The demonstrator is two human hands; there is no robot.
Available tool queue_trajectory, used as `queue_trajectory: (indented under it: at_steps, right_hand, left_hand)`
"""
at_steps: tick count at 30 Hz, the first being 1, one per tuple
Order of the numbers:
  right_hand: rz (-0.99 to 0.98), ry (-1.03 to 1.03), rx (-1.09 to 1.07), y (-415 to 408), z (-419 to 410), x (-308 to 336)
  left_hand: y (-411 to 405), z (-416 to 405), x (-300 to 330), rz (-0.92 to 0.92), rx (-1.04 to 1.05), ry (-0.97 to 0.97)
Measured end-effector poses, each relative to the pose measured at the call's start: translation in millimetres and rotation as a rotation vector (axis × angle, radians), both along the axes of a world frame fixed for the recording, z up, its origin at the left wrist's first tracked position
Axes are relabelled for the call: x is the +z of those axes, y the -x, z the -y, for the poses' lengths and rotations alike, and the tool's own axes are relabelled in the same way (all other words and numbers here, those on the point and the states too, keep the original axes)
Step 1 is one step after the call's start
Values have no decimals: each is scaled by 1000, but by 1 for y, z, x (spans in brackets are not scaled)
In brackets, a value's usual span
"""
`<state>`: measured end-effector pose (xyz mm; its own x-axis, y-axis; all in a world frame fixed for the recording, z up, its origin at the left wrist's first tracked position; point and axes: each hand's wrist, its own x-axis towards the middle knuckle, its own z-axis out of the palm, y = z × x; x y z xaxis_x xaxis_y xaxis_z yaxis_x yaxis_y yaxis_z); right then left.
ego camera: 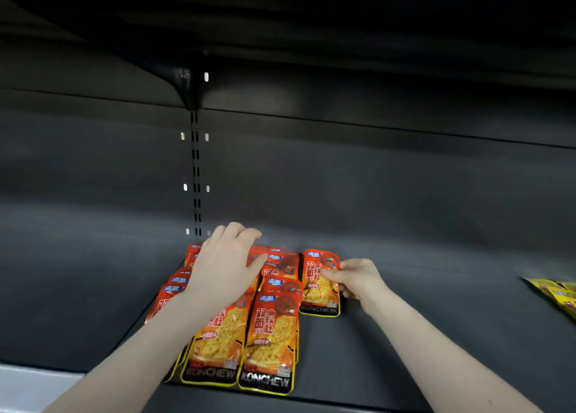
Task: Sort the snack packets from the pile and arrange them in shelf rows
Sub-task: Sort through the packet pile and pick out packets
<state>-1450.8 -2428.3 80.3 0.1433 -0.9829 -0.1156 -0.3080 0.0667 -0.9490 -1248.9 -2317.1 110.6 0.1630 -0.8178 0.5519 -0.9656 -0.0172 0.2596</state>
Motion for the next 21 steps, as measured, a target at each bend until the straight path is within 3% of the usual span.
queue_trajectory:
  at_steps: [6,21]
  right_hand:
    - [-218,64,4,-1,5,-4]
    - [-272,115,-2,-4,6,1]
  left_hand:
    - [1,5,0,10,-35,-2]
    - [5,13,0,16,5,-52]
